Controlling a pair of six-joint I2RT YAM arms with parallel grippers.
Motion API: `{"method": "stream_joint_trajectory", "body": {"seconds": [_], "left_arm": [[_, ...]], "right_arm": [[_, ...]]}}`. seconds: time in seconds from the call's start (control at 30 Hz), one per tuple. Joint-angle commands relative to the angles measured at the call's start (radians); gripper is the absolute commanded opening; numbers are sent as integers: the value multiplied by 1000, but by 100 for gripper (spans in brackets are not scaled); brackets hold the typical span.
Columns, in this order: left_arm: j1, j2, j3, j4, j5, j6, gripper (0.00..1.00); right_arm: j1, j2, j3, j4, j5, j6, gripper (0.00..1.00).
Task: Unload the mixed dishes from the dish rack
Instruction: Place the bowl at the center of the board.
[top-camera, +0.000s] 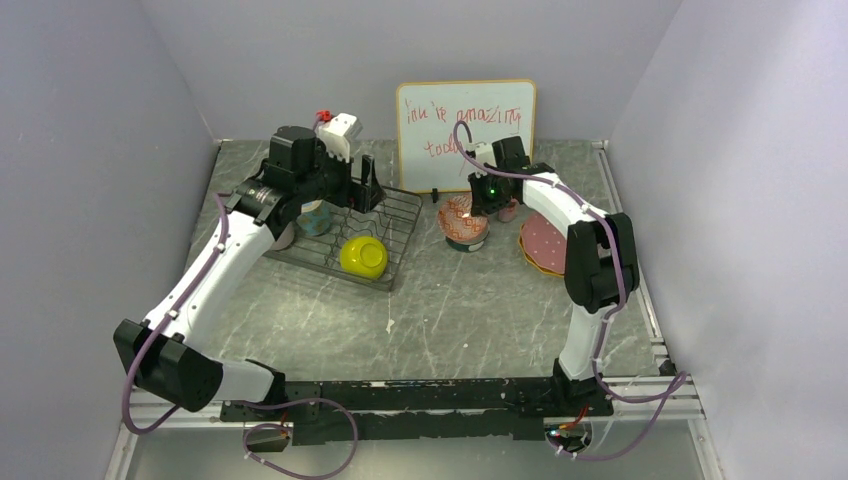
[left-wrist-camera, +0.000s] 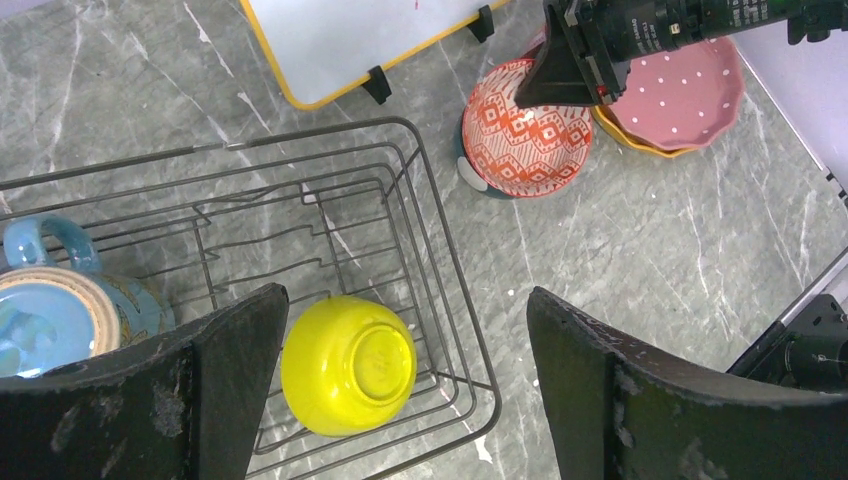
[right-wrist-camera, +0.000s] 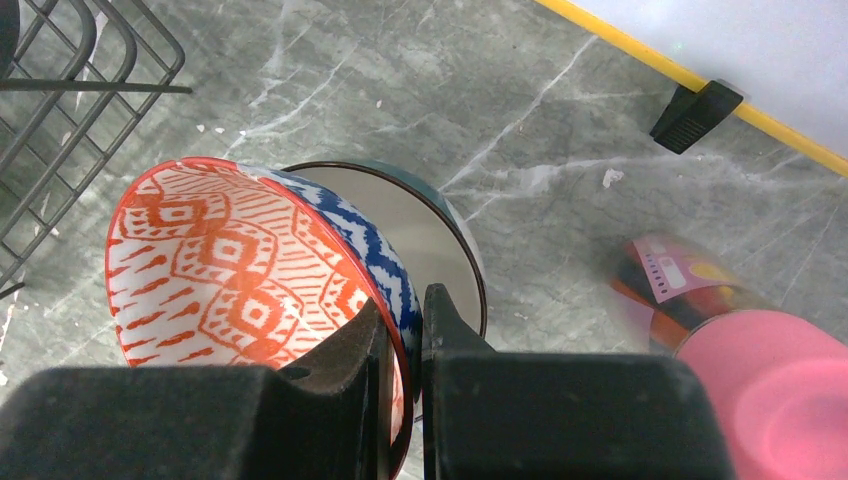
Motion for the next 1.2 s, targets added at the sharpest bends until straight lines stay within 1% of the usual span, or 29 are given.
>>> {"method": "stream_joint_trajectory", "body": {"seconds": [0.0, 0.17, 0.43, 0.67, 1.17], "left_arm": [[7, -37, -6, 38, 27, 24, 94], [6, -37, -6, 38, 32, 25, 94], [6, -44, -3, 32, 34, 30, 94], [8, -49, -8, 35, 37, 31, 94], [17, -53, -9, 35, 52, 30, 94]], "right_arm": [[-6, 1, 31, 61, -31, -9, 0], [-8, -1, 16, 68, -27, -9, 3], [-19, -13, -7, 81, -37, -12, 16], [-19, -19, -23, 89, -41, -14, 18], [-20, -46, -24, 93, -12, -30, 30]]}}
